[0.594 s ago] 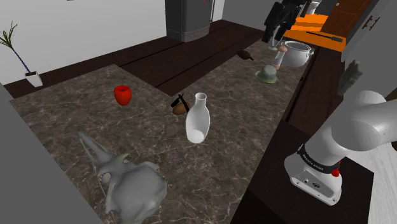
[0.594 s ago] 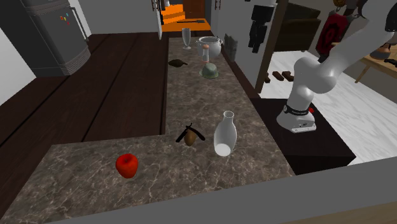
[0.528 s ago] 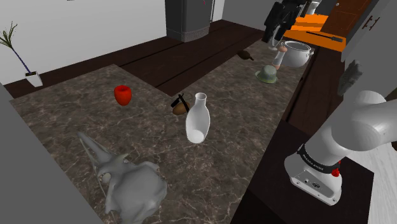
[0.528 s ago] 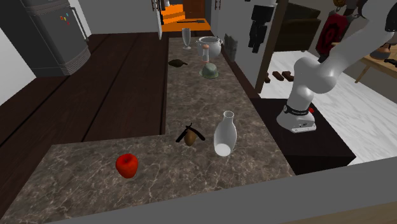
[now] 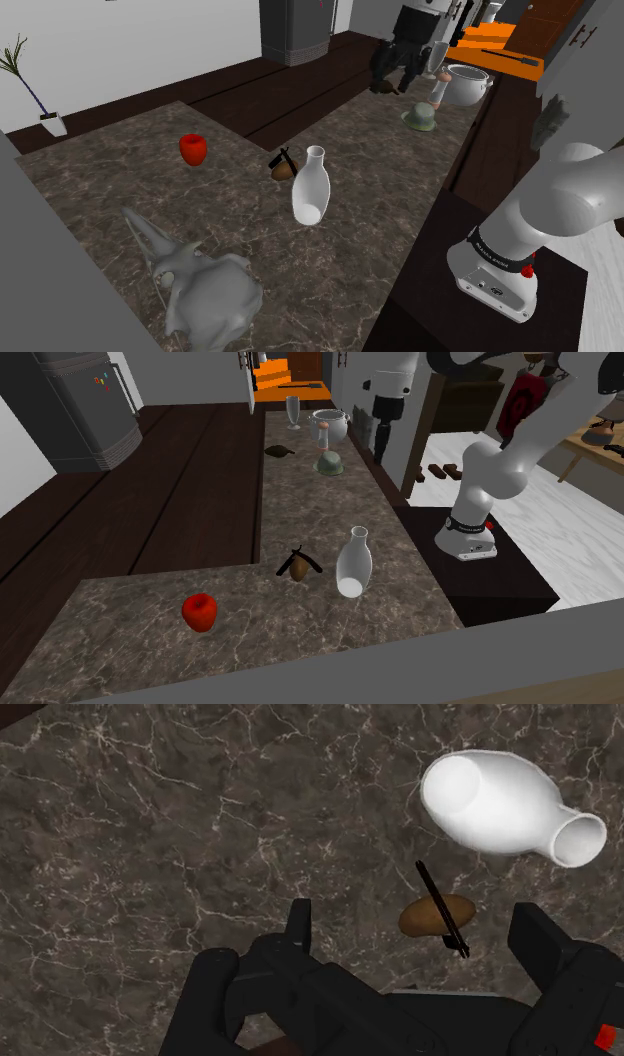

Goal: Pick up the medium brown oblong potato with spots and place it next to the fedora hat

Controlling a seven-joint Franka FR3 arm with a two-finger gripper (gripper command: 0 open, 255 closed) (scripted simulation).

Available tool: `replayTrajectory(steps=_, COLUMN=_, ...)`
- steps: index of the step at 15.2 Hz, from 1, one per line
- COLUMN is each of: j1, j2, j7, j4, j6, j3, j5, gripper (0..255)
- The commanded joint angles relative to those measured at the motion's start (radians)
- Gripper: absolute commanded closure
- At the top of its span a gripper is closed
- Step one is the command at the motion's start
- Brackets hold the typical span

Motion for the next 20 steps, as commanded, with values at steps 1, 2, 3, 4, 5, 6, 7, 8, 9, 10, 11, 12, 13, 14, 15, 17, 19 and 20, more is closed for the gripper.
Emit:
replayTrajectory(steps=1, j1=-0.009, j2=0.063, j7=0.066, j4=0.006, j6=0.051, j3=0.025, j5=0.022, gripper=0)
replayTrajectory(steps=2, j1=-0.012, j2=0.093, j7=0.096, j4=0.005, j6=0.078, j3=0.036, j5=0.032, gripper=0)
replayTrajectory(steps=3, j1=-0.015, j2=0.124, j7=0.126, j4=0.006, j6=0.105, j3=0.047, j5=0.041, gripper=0)
replayTrajectory(steps=4, j1=-0.019, j2=0.156, j7=0.156, j4=0.008, j6=0.131, j3=0.058, j5=0.050, gripper=0)
replayTrajectory(steps=5, j1=-0.022, j2=0.189, j7=0.185, j4=0.011, j6=0.158, j3=0.068, j5=0.058, gripper=0)
replayTrajectory(steps=6, j1=-0.025, j2=0.223, j7=0.214, j4=0.016, j6=0.185, j3=0.077, j5=0.066, gripper=0)
replayTrajectory(steps=7, j1=-0.028, j2=0.257, j7=0.244, j4=0.021, j6=0.211, j3=0.086, j5=0.073, gripper=0)
replayTrajectory(steps=8, j1=-0.030, j2=0.293, j7=0.272, j4=0.028, j6=0.237, j3=0.095, j5=0.080, gripper=0)
replayTrajectory(steps=9, j1=-0.033, j2=0.328, j7=0.301, j4=0.036, j6=0.262, j3=0.103, j5=0.085, gripper=0)
replayTrajectory(steps=10, j1=-0.035, j2=0.365, j7=0.329, j4=0.045, j6=0.287, j3=0.110, j5=0.091, gripper=0)
replayTrajectory(steps=11, j1=-0.037, j2=0.402, j7=0.357, j4=0.055, j6=0.312, j3=0.116, j5=0.095, gripper=0)
replayTrajectory(steps=12, j1=-0.038, j2=0.439, j7=0.385, j4=0.066, j6=0.336, j3=0.121, j5=0.099, gripper=0)
replayTrajectory(steps=13, j1=-0.039, j2=0.477, j7=0.413, j4=0.078, j6=0.359, j3=0.126, j5=0.103, gripper=0)
replayTrajectory(steps=14, j1=-0.040, j2=0.515, j7=0.440, j4=0.091, j6=0.382, j3=0.130, j5=0.106, gripper=0)
replayTrajectory(steps=15, j1=-0.040, j2=0.553, j7=0.467, j4=0.106, j6=0.404, j3=0.133, j5=0.109, gripper=0)
replayTrajectory(steps=17, j1=-0.040, j2=0.630, j7=0.520, j4=0.137, j6=0.447, j3=0.137, j5=0.114, gripper=0)
replayTrajectory(steps=19, j1=-0.037, j2=0.707, j7=0.570, j4=0.172, j6=0.486, j3=0.137, j5=0.119, gripper=0)
replayTrajectory(steps=20, j1=-0.035, j2=0.746, j7=0.595, j4=0.191, j6=0.504, j3=0.136, j5=0.122, gripper=0)
